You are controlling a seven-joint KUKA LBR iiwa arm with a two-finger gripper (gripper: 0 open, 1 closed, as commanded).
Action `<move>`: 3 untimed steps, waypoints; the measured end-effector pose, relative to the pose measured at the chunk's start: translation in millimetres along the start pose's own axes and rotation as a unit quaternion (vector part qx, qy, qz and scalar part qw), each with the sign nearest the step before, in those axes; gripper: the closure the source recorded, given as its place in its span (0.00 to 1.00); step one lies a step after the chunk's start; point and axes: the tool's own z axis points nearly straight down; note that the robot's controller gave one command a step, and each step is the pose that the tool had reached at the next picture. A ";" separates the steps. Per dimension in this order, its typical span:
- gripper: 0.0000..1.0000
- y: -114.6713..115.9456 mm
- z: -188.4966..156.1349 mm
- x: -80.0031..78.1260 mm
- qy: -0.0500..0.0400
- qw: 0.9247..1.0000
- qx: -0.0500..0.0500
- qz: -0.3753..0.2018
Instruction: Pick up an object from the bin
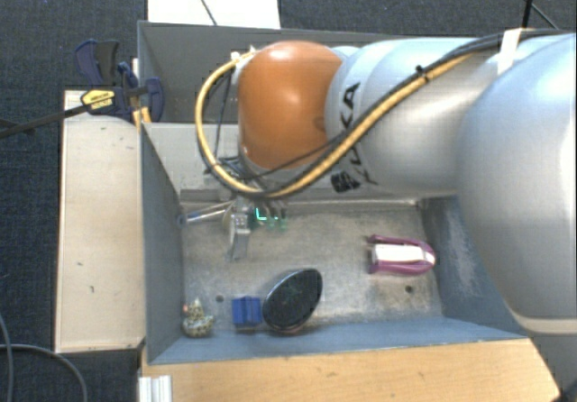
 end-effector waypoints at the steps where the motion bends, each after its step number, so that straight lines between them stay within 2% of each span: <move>1: 0.00 -36.6 62.6 71.1 0.002 0.980 0.001 -0.201; 2: 0.00 -41.3 104.6 79.8 -0.005 0.965 0.000 -0.261; 3: 1.00 -41.5 105.7 82.3 -0.002 0.966 0.000 -0.259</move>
Offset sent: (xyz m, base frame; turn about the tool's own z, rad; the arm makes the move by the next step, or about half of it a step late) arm -0.0697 -0.0358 -0.0608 -0.4052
